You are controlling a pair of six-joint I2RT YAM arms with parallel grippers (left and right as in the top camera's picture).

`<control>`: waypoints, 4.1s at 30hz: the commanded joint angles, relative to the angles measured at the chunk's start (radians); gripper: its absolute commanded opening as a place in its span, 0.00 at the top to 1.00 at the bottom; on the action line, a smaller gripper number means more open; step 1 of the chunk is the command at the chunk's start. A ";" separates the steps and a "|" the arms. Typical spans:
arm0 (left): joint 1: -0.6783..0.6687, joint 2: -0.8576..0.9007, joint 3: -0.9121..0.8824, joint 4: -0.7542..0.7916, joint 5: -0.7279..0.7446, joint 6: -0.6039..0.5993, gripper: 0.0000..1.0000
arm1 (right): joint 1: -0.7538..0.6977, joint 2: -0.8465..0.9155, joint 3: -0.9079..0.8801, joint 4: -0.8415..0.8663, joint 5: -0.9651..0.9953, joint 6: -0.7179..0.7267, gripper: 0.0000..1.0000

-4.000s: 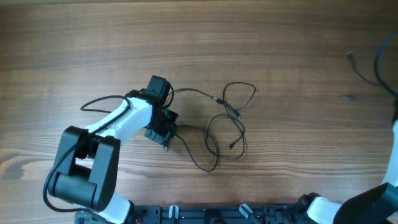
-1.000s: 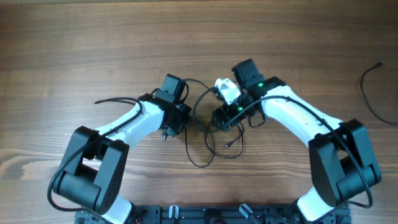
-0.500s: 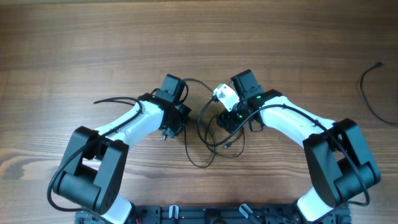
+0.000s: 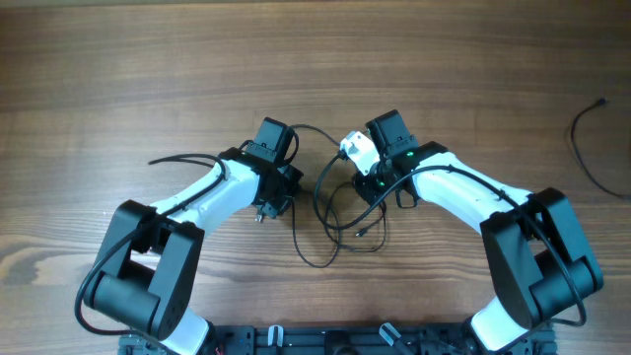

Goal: Untangle cables

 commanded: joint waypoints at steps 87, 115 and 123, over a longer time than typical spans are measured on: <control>-0.006 0.018 -0.019 -0.053 -0.122 0.001 0.89 | -0.277 0.178 0.241 -0.029 -0.098 -0.194 0.00; -0.006 0.018 -0.019 -0.043 -0.122 0.001 0.87 | -0.240 0.175 0.347 0.042 0.068 0.058 0.96; -0.006 0.018 -0.019 -0.043 -0.122 0.001 0.87 | -0.243 -0.112 0.441 -0.120 -0.041 0.090 0.96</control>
